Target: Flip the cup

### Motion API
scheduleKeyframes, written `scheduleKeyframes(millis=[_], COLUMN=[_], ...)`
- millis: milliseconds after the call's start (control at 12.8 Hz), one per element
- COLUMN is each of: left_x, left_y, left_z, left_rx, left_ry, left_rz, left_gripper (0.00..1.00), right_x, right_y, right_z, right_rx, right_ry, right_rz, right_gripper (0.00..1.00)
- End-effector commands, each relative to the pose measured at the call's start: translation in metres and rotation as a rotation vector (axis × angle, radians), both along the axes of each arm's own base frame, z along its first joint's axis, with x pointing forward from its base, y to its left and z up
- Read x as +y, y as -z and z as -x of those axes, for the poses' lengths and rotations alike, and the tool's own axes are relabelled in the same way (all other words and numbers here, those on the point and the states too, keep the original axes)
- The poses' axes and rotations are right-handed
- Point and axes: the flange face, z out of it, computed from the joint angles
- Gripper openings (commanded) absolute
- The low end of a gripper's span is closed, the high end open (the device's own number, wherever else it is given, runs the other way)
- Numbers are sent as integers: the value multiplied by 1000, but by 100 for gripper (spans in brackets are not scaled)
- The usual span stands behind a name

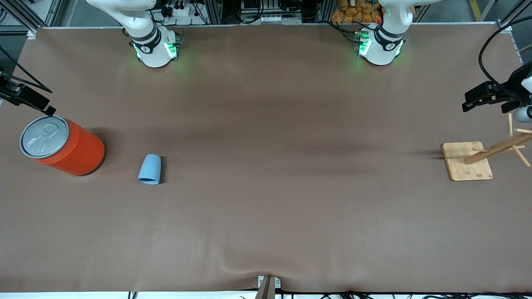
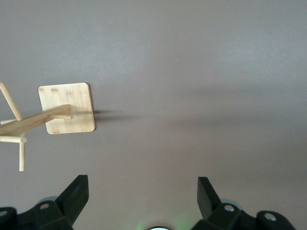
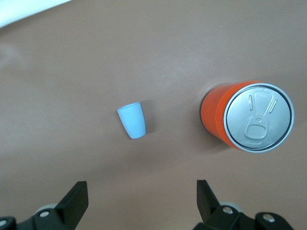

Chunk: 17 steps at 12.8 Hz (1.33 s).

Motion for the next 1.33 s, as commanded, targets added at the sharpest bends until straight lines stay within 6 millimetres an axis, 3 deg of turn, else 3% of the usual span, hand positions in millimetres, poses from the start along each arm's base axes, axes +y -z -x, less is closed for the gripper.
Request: scheduleKeyframes(millis=[0, 940, 1253], left_x=[-1, -7, -7], left_y=[-4, 2, 2], left_z=[1, -2, -2], left_rx=[-12, -4, -3], left_ry=[17, 26, 24], left_rz=[-6, -4, -4], left_gripper=[100, 100, 100], right_x=[1, -4, -4], right_y=[-6, -3, 33], right_z=[9, 12, -10], right_rx=[15, 41, 105], right_ry=[-89, -99, -102], right_rz=[28, 13, 3], right_gripper=[100, 100, 100])
